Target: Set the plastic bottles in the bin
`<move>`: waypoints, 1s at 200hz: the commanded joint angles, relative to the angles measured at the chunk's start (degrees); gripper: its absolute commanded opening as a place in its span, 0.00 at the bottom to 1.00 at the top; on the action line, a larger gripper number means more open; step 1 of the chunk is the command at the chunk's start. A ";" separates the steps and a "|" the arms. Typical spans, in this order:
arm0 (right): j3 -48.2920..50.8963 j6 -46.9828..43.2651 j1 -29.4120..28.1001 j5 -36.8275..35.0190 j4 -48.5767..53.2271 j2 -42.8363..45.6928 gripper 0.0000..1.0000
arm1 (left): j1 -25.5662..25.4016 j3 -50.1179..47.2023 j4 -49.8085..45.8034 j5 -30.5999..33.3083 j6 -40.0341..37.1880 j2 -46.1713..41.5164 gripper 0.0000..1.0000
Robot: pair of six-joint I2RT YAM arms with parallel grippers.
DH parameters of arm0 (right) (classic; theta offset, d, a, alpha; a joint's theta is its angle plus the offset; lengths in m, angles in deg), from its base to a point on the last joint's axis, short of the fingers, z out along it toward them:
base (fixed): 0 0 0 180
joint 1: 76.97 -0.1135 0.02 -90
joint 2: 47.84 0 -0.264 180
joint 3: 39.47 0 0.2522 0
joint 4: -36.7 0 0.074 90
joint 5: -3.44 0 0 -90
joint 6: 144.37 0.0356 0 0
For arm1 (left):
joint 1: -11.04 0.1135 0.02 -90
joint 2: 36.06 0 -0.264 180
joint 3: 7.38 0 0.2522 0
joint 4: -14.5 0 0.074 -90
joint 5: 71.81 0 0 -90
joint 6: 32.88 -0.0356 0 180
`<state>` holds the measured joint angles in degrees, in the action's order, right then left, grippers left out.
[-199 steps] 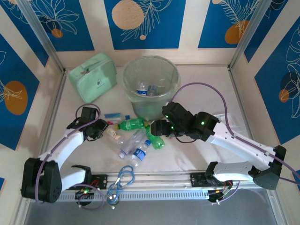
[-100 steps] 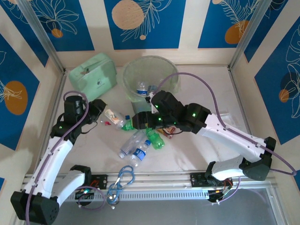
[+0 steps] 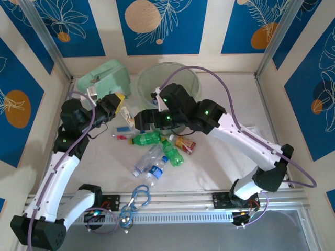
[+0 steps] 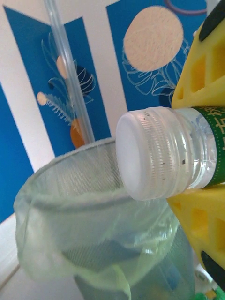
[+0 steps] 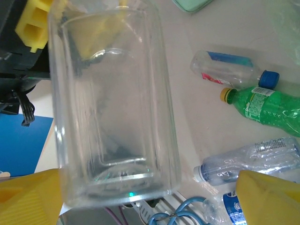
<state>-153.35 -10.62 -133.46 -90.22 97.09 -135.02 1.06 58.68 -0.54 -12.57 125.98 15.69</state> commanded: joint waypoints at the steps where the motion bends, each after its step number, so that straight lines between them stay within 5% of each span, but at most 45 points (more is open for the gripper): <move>1: -4.17 -2.30 0.22 2.03 3.08 -1.43 0.93 | 0.40 1.69 8.27 -7.46 2.75 1.08 0.30; 74: -8.55 -2.89 0.34 4.49 3.11 -5.57 0.76 | 0.37 0.00 19.69 -14.15 8.86 4.66 0.30; 124: -10.19 -2.97 0.42 4.90 3.22 -6.56 0.53 | 0.32 0.18 17.20 -13.81 6.89 4.77 0.35; 140: -10.47 -3.14 0.64 4.59 3.28 -6.41 0.49 | 0.39 0.18 16.42 -13.22 6.25 4.64 0.53; 162: -11.28 -3.48 1.04 3.52 4.15 -6.33 0.48 | 0.35 0.72 13.56 -11.62 3.99 3.81 0.99; 200: -15.22 -4.60 4.70 -0.50 8.03 -6.42 0.48 | 0.18 6.92 -7.41 -5.24 -11.31 1.41 1.00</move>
<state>-164.56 -13.53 -131.23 -87.62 102.03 -141.40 1.06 59.97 6.06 -22.30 126.31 19.76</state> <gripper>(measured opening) 0.562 0.999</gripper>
